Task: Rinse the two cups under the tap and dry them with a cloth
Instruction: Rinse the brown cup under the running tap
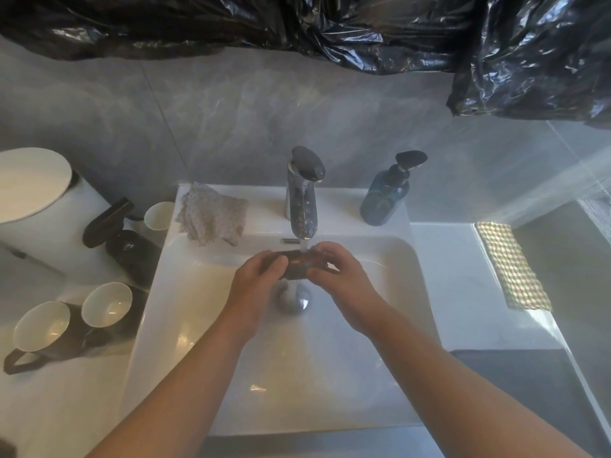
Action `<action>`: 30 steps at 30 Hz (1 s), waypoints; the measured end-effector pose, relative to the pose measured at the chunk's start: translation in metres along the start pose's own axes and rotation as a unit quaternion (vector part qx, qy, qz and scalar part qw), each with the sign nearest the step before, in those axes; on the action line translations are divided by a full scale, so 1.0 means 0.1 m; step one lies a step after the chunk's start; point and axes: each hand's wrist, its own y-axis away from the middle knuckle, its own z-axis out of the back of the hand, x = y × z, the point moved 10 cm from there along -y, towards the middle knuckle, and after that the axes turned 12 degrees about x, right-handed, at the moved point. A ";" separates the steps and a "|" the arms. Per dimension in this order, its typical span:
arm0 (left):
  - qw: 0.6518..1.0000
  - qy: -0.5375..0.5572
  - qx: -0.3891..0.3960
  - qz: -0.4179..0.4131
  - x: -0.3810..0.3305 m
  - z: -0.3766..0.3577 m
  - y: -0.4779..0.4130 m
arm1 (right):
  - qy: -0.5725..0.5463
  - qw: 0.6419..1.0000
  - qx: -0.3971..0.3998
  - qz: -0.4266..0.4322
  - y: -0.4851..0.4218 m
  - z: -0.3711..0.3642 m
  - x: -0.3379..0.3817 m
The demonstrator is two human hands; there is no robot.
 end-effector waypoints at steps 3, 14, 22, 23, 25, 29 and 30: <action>1.000 -0.027 0.007 -0.014 -0.06 -0.06 0.00 | -0.008 1.000 -0.010 0.012 -0.05 0.02 -0.04; 0.994 -0.091 0.030 -0.044 -0.20 -0.25 0.05 | -0.066 0.996 -0.032 -0.041 -0.17 0.03 -0.23; 0.987 -0.024 -0.156 0.021 0.00 0.07 0.07 | 0.008 0.997 -0.066 -0.027 -0.09 -0.10 -0.20; 0.987 -0.016 -0.160 0.021 0.01 0.08 0.07 | 0.011 0.997 -0.077 -0.026 -0.08 -0.08 -0.21; 0.987 -0.009 -0.160 0.006 -0.01 0.09 0.08 | 0.009 0.996 -0.088 -0.025 -0.07 -0.06 -0.20; 0.995 -0.023 -0.090 -0.037 -0.16 -0.01 0.10 | -0.004 0.994 -0.096 -0.046 -0.02 0.00 -0.16; 0.997 -0.050 -0.049 -0.044 -0.22 -0.09 0.12 | -0.014 0.993 -0.098 -0.056 -0.02 0.02 -0.15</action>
